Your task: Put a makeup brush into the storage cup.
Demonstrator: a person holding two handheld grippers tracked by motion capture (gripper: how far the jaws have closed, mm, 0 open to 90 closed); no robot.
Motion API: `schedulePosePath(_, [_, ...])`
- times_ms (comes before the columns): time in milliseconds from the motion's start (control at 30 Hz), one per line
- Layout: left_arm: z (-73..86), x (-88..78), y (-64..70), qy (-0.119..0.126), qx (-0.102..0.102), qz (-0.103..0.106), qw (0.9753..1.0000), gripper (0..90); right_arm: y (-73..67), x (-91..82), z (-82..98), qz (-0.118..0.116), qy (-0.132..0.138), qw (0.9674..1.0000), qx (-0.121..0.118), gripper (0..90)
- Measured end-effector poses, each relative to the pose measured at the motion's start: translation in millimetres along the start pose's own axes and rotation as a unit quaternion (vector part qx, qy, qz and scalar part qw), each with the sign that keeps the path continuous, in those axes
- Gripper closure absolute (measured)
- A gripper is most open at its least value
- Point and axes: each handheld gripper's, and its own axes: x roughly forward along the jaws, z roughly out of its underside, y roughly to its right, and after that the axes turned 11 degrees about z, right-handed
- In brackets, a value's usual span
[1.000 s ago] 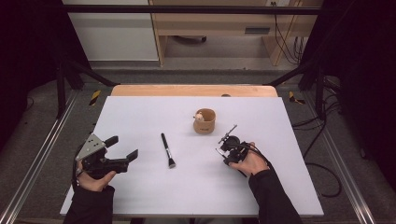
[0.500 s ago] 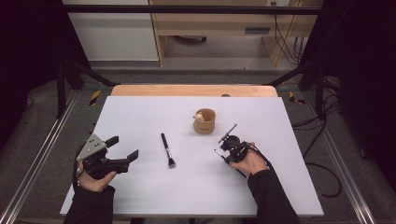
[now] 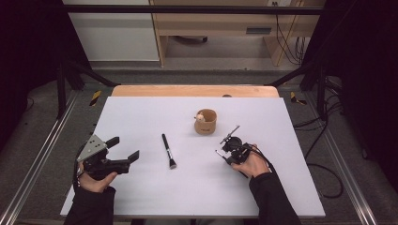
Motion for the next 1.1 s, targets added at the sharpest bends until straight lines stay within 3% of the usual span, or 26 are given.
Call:
schedulePosePath(167, [0.0,0.1,0.3,0.003,-0.002,0.000,1.0000,7.1,1.4,-9.7,1.4,-0.003,0.029,0.9996,0.003,85.9])
schedulePosePath(267, [0.0,0.3,0.4,0.002,-0.002,0.000,1.0000,7.1,2.5,-18.7,2.9,-0.010,0.045,0.9988,0.018,85.9])
schedulePosePath(500, [0.1,1.3,1.2,0.000,-0.001,0.001,1.0000,7.0,4.3,-37.6,8.7,-0.011,0.101,0.9943,0.035,85.9])
schedulePosePath(667, [0.1,1.4,1.3,0.001,-0.001,0.001,1.0000,7.0,5.4,-50.8,12.3,-0.019,0.146,0.9873,0.061,85.9])
schedulePosePath(800, [0.1,1.4,1.3,0.001,-0.001,0.001,1.0000,7.0,8.3,-59.1,15.5,-0.020,0.190,0.9789,0.073,85.9])
schedulePosePath(1100, [0.2,1.5,1.2,0.000,-0.002,0.001,1.0000,7.0,10.6,-70.6,19.6,-0.016,0.253,0.9614,0.106,85.9])
